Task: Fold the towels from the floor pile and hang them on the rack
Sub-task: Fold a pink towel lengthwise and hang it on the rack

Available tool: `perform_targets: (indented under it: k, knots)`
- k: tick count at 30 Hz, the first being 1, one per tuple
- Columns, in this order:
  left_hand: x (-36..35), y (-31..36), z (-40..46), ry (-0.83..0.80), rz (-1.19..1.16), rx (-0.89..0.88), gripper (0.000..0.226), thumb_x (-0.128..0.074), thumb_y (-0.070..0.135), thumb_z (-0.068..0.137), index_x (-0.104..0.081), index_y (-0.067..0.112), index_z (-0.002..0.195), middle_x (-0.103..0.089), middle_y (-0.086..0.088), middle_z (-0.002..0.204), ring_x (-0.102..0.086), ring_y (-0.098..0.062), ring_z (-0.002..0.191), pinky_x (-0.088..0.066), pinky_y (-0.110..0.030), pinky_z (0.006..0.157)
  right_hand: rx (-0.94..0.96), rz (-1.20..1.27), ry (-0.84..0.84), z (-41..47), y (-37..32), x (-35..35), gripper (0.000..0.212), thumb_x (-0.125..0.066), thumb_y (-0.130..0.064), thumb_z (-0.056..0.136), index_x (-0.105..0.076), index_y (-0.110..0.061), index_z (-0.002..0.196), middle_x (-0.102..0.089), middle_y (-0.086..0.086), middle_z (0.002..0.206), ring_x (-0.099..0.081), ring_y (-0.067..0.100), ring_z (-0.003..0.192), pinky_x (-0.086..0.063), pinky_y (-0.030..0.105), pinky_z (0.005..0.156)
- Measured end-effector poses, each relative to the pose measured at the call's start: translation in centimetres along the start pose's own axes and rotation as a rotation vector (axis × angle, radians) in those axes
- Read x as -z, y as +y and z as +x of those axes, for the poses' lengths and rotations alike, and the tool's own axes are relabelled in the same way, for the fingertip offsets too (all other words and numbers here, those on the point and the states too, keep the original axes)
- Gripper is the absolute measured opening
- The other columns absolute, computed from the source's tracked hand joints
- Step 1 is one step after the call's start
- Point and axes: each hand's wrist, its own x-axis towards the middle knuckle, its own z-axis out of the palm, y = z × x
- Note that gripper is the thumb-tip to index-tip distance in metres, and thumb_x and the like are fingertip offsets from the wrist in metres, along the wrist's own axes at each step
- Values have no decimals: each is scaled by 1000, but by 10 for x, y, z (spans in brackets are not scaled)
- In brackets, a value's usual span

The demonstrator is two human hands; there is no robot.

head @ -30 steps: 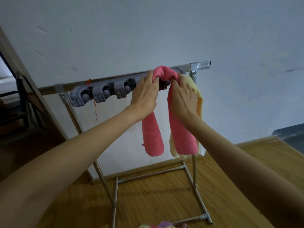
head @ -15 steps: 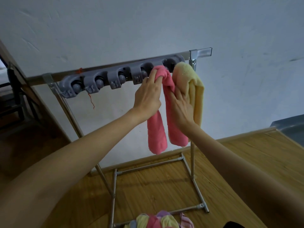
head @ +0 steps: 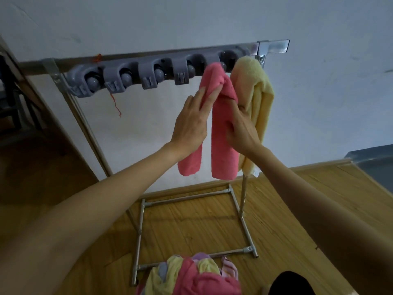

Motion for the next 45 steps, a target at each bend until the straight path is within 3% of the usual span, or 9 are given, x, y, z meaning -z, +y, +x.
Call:
perform_targets:
  k: [4, 8, 14, 16, 19, 26, 30, 37, 45]
  knots:
    - [-8, 1, -23, 132, -305, 168, 73, -60, 3, 86, -21, 14, 147, -53, -9, 125, -56, -19, 99, -52, -29, 85, 16, 62, 154, -20, -3, -6, 60, -41, -4, 92, -23, -25, 145, -50, -3, 137, -57, 15, 106, -43, 10, 72]
    - [-32, -2, -64, 37, -328, 408, 73, -71, 23, 80, -32, 8, 140, -53, -4, 124, -57, -15, 91, -51, -26, 74, -261, 215, 229, -34, -5, -19, 44, -53, -15, 90, -32, -17, 128, -63, -2, 98, -55, -1, 64, -44, 15, 54]
    - [-64, 0, -102, -243, -258, 649, 66, -66, 52, 79, -49, 11, 129, -58, 0, 122, -59, -20, 104, -52, -37, 81, -377, 265, 218, -38, -1, -32, 31, -56, -4, 77, -59, -15, 106, -58, -10, 84, -53, 1, 69, -43, 12, 63]
    - [-70, 4, -104, -289, -263, 666, 61, -63, 56, 81, -56, 13, 123, -63, -1, 118, -62, -19, 100, -53, -35, 78, -411, 292, 176, -38, 2, -33, 13, -56, -3, 75, -54, -16, 76, -50, -10, 63, -46, 2, 52, -36, 13, 51]
    - [-73, 11, -105, -283, -256, 631, 37, -61, 47, 84, -62, 12, 97, -69, -3, 92, -65, -24, 82, -50, -34, 62, -407, 284, 93, -40, 9, -37, 29, -55, -5, 77, -37, -19, 58, -38, -8, 51, -33, 5, 46, -27, 16, 46]
    - [-69, -1, -124, -184, -197, 619, 15, -58, 16, 88, -60, 1, 91, -61, -11, 81, -56, -25, 64, -40, -29, 55, -385, 270, -35, -65, 4, -58, 9, -56, -10, 83, -55, -3, 89, -49, -2, 57, -44, 7, 46, -41, 29, 47]
    - [-67, -11, -140, -160, -144, 571, 13, -64, 13, 87, -62, 2, 90, -57, -11, 78, -52, -24, 59, -48, -33, 55, -385, 308, -29, -75, -5, -69, 42, -47, -5, 90, -34, 3, 129, -50, -12, 73, -51, 1, 54, -42, 23, 48]
    - [-76, -8, -155, -250, -151, 479, 19, -57, 19, 93, -60, 1, 92, -48, -5, 77, -46, -18, 63, -39, -26, 57, -407, 296, -60, -71, -3, -71, 53, -46, 1, 85, -32, 7, 135, -49, -20, 81, -54, -14, 64, -44, 5, 57]
    - [-88, -1, -257, -594, -111, 482, 36, -53, 14, 92, -52, 8, 127, -55, -11, 119, -54, -23, 108, -49, -33, 83, -509, 313, -147, -135, 22, -109, 25, -54, -2, 82, -56, 0, 107, -67, 0, 89, -65, 9, 79, -55, 23, 73]
